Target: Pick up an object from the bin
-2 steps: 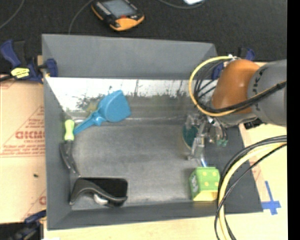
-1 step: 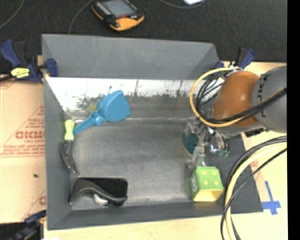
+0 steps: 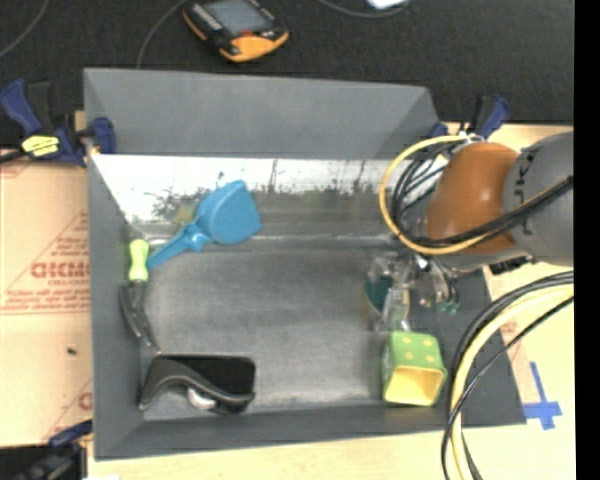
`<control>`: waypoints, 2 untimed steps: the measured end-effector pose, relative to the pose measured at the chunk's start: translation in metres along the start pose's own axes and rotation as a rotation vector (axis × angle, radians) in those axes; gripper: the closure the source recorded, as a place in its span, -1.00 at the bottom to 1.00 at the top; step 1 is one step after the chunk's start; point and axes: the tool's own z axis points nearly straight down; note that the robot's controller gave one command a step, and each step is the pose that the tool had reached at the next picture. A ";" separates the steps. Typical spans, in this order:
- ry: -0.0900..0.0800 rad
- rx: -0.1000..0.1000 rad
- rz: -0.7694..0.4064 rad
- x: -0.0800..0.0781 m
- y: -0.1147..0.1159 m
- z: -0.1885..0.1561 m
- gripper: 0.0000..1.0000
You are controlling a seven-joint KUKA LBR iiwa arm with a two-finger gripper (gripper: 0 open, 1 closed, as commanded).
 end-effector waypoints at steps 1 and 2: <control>0.002 0.001 -0.001 0.001 0.000 0.001 -1.00; 0.004 0.000 -0.002 0.001 0.000 0.001 1.00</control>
Offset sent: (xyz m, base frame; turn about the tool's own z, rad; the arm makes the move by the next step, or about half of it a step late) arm 0.0000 0.0000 0.0000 0.0000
